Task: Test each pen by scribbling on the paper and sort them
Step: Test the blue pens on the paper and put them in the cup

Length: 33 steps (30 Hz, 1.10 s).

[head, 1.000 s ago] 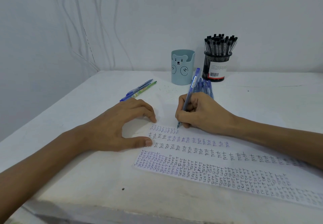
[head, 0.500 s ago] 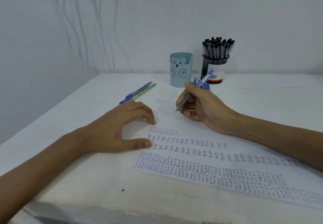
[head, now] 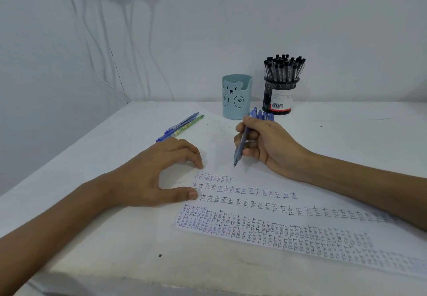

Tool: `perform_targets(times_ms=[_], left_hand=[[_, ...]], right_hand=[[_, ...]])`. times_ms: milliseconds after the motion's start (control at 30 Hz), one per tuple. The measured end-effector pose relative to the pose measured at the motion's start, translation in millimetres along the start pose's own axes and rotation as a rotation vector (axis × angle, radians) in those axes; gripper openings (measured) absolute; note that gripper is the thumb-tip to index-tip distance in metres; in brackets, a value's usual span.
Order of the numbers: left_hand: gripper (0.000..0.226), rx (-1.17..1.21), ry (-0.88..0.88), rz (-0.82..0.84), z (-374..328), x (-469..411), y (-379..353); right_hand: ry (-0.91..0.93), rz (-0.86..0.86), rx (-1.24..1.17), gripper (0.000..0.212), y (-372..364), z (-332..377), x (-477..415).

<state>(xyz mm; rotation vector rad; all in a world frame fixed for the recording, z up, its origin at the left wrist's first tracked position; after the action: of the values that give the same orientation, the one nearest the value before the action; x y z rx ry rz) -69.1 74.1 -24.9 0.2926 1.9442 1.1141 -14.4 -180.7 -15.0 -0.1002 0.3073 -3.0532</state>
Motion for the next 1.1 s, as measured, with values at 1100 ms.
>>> perform_targets(times_ms=[1100], left_hand=[[0.044, -0.001, 0.032, 0.009, -2.1, -0.3, 0.7]], right_hand=[[0.940, -0.307, 1.441, 0.025, -1.9, 47.2, -76.3]])
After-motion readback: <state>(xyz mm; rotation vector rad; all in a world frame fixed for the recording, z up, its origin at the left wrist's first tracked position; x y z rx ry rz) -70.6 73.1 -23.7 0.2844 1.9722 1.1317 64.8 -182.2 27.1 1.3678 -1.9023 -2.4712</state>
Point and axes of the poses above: each hand's wrist, its own x-axis away from the middle knuckle, its own y-axis out of the back of the hand, z = x × y, the point moved 2 cm from there along -x, towards the middle knuckle, and after that the axes turned 14 degrees about -z, right-handed, at the moved point
